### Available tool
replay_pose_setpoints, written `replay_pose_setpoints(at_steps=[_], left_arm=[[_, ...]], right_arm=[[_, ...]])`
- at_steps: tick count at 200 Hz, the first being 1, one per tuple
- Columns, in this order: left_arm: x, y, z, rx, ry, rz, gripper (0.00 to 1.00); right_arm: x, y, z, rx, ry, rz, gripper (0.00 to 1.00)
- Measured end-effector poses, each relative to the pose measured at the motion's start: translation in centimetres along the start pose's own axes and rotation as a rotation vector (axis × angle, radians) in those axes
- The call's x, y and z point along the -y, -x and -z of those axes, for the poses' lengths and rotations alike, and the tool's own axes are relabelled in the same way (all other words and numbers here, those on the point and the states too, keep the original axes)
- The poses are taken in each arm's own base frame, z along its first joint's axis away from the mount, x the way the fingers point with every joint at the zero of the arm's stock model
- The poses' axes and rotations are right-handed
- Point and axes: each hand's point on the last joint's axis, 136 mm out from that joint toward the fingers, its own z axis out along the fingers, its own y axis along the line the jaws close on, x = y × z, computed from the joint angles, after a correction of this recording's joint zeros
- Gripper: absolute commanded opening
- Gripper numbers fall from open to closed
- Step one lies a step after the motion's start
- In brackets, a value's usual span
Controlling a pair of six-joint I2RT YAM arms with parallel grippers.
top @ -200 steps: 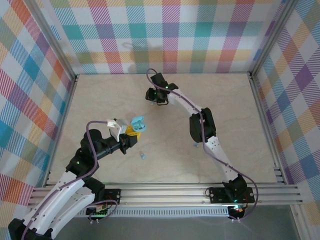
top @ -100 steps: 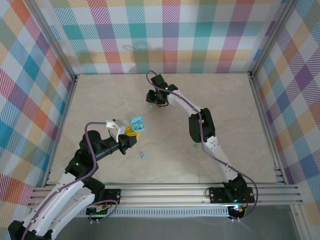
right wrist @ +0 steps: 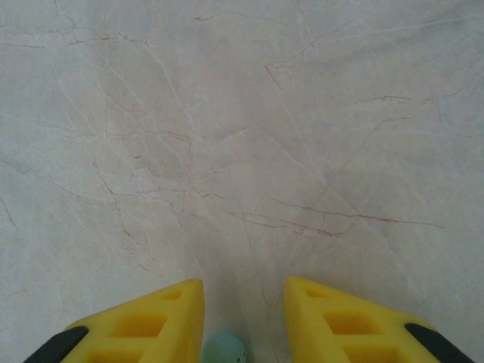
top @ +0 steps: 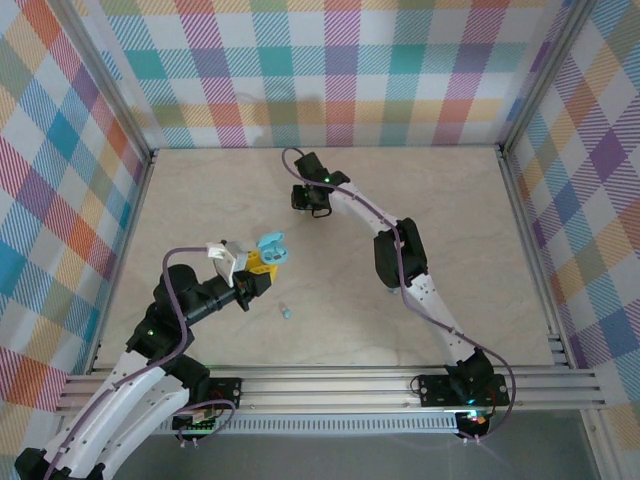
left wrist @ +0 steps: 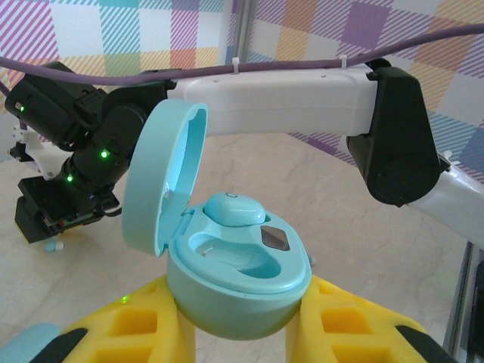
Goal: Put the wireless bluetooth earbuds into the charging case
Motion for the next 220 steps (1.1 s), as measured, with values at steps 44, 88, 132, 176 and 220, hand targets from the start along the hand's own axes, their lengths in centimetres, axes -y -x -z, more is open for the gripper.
replay_pose_setpoints(at_steps=[44,88,132,176,220], left_arm=[[0.0,-0.5,0.0,-0.009,0.002,0.004,0.05],[-0.2,-0.6,0.0,-0.011,0.008,0.005,0.05],[-0.2,-0.6,0.0,-0.012,0.008,0.006,0.05],[-0.3,-1.1,-0.4,-0.033,0.006,0.013,0.05],[-0.6,-2.0,-1.2,-0.069,0.001,0.028,0.05]], right_arm=[[-0.5,-1.9,0.9,-0.05,-0.026,0.05,0.27],[-0.8,-3.3,2.2,-0.088,-0.036,0.066,0.22],[-0.1,-4.6,3.2,-0.131,-0.058,0.065,0.17],[1.7,-6.5,5.7,-0.209,-0.046,0.034,0.14],[4.7,-8.3,11.1,-0.311,0.006,0.001,0.13]])
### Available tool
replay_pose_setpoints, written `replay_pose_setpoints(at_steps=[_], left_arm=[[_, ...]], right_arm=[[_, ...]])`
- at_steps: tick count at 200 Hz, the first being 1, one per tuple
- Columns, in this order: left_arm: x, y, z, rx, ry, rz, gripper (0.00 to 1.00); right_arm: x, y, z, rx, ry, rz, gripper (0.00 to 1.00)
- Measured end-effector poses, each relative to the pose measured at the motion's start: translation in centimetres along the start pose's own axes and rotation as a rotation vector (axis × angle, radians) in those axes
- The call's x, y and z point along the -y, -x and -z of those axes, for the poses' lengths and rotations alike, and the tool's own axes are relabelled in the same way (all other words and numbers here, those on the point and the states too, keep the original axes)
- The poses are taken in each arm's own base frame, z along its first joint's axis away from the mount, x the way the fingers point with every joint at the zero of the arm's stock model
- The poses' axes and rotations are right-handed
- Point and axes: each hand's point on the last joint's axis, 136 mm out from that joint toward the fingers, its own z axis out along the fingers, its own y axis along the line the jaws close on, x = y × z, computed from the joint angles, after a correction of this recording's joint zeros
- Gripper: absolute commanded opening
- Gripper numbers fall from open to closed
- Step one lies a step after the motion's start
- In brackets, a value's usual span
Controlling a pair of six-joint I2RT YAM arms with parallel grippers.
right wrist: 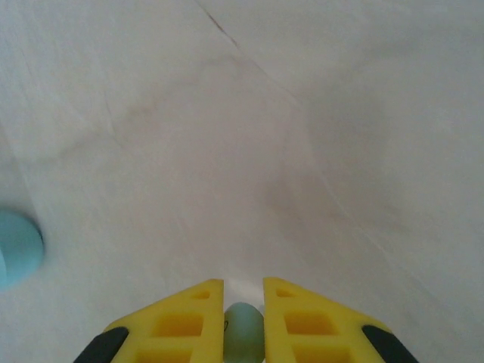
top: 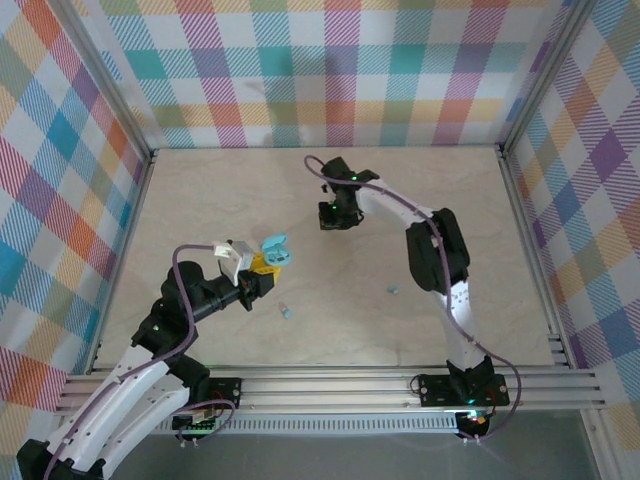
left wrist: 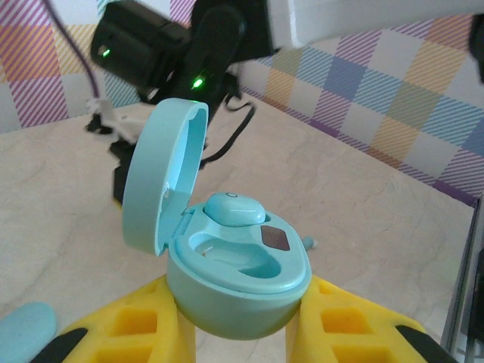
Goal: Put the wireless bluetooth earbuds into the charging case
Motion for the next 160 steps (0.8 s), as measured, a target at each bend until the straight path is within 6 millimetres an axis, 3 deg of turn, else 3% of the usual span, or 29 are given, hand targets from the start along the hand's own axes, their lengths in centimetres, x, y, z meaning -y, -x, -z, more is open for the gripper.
replay_pose_setpoints(at_steps=[20,34,54,75,118,160], left_arm=[[-0.1,-0.4,-0.4,-0.018,-0.006,0.007,0.05],[-0.1,-0.7,-0.8,-0.031,-0.013,0.012,0.05],[-0.3,-1.1,-1.3,-0.048,-0.017,0.019,0.05],[-0.3,-1.4,-1.8,-0.06,-0.025,0.024,0.05],[-0.3,-1.0,-2.5,-0.058,-0.041,0.023,0.04],[-0.2,-0.9,-2.5,-0.057,-0.047,0.023,0.04]], right_arm=[[1.8,-2.2,2.0,-0.052,-0.018,0.002,0.14],[2.8,-4.9,2.9,-0.114,-0.038,0.008,0.14],[3.8,-8.6,3.0,-0.222,-0.077,0.017,0.17],[4.8,-10.7,2.9,-0.292,-0.116,0.021,0.16],[5.7,-11.8,2.2,-0.359,-0.166,0.038,0.15],[7.0,-12.3,0.6,-0.419,-0.228,0.037,0.22]])
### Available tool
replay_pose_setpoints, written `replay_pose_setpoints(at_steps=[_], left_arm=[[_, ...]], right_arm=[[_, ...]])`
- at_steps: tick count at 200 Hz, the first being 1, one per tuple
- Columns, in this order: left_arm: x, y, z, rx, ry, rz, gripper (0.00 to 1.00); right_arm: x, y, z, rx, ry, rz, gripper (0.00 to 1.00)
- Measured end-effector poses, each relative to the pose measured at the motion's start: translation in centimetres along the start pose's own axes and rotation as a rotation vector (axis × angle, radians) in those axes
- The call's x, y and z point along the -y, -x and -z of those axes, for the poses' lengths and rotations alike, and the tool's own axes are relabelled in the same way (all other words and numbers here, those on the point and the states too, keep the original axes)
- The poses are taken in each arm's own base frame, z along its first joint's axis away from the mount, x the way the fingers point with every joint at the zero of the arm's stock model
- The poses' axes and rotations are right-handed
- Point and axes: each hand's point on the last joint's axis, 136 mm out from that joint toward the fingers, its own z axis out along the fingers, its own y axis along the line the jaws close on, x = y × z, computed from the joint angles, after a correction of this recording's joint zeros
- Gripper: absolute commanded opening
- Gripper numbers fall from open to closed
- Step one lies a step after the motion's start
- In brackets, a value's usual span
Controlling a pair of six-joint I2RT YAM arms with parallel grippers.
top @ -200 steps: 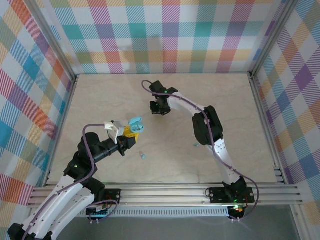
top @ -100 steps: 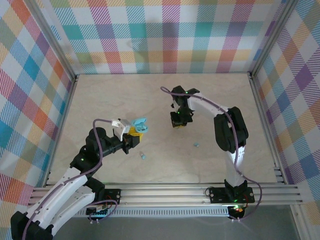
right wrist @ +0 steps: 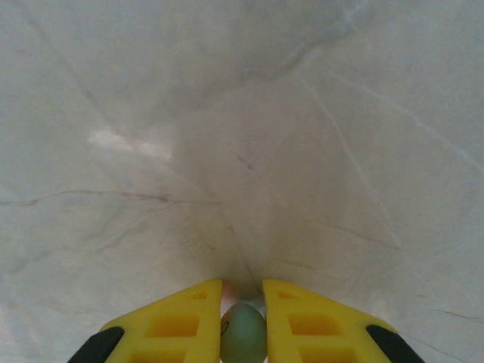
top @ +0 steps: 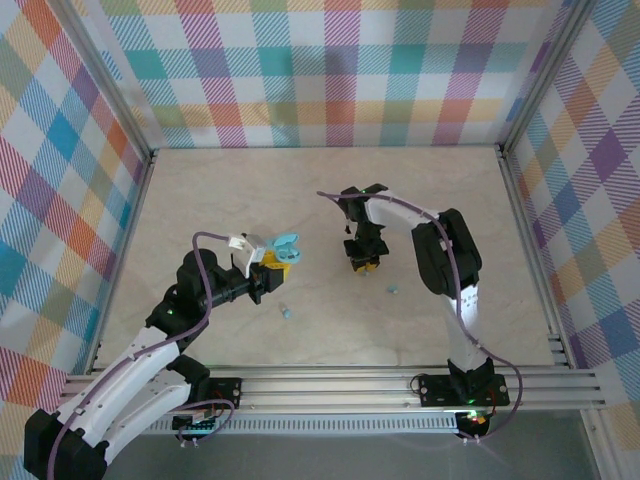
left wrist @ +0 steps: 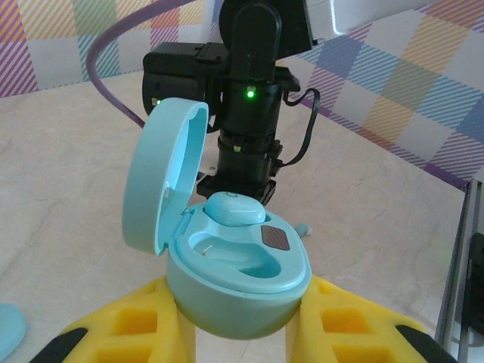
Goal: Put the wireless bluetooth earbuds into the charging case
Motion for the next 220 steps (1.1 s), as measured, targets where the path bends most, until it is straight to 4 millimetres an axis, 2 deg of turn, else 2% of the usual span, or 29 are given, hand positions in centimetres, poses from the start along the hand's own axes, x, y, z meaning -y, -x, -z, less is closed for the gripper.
replay_pose_setpoints(at_steps=[12,32,43,80,109,129,150,164,196,220], left_arm=[[0.0,0.0,0.0,0.0,0.0,0.0,0.04],[0.0,0.1,0.0,0.001,0.0,-0.001,0.04],[0.0,0.1,0.0,0.002,0.0,-0.001,0.04],[0.0,0.2,0.0,0.002,0.0,-0.001,0.04],[-0.1,0.0,-0.5,-0.005,-0.006,0.006,0.04],[-0.1,-0.1,-1.2,-0.006,-0.023,0.013,0.04],[-0.1,-0.2,-2.0,-0.011,-0.044,0.025,0.04],[0.0,-0.2,-2.4,-0.009,-0.057,0.033,0.04],[0.5,0.0,-3.3,0.004,-0.092,0.035,0.04],[1.2,-0.4,-4.1,-0.015,-0.123,0.044,0.04]], right_arm=[[0.0,0.3,0.2,0.009,-0.006,0.003,0.26],[0.1,0.7,0.3,0.022,-0.013,0.01,0.41],[0.1,0.9,0.3,0.028,-0.017,0.01,0.44],[0.3,1.3,1.1,0.067,-0.028,0.013,0.46],[0.4,1.3,4.2,0.182,-0.021,0.01,0.44],[0.5,0.3,7.0,0.278,-0.001,0.003,0.42],[0.8,-0.9,8.4,0.334,0.003,-0.015,0.39],[0.9,-1.4,8.1,0.342,-0.002,-0.026,0.39],[0.6,-2.6,5.7,0.295,-0.021,-0.027,0.35],[-0.2,-2.4,4.7,0.287,-0.034,-0.013,0.33]])
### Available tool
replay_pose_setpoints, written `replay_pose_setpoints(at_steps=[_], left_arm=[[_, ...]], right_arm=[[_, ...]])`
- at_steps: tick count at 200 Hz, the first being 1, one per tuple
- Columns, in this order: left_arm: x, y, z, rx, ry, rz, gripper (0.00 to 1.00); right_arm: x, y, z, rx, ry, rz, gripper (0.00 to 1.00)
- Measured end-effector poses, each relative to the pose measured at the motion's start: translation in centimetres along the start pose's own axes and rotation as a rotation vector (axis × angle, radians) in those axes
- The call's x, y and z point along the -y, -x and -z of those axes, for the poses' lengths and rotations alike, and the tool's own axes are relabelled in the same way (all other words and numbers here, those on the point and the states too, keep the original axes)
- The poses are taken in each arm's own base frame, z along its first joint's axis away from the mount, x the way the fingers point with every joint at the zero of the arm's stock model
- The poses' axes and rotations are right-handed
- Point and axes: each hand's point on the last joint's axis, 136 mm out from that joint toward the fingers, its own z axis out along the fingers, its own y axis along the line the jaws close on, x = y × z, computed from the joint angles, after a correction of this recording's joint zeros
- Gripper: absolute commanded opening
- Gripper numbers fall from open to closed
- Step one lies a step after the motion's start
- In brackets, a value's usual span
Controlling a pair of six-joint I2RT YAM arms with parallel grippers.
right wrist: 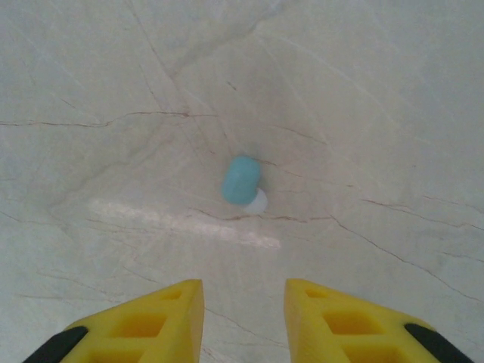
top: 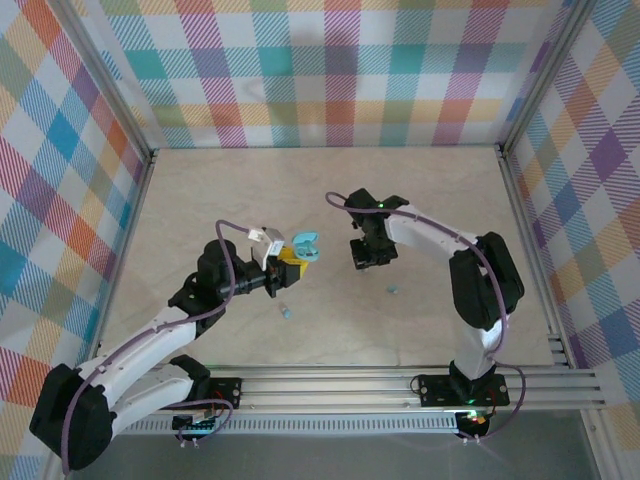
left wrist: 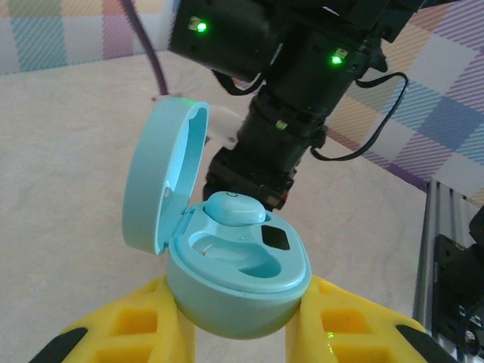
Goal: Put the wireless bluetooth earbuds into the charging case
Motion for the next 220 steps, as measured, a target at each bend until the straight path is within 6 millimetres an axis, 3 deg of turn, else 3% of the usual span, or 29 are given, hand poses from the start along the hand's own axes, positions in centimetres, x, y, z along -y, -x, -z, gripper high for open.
replay_pose_setpoints(at_steps=[56,220], left_arm=[[0.4,0.0,-0.2,0.0,-0.01,-0.005,0.04],[0.5,0.1,0.3,0.002,0.002,-0.02,0.04]], right_arm=[[-0.7,0.3,-2.5,-0.034,-0.045,0.03,0.31],[-0.5,1.4,-5.2,-0.06,-0.099,0.033,0.27]])
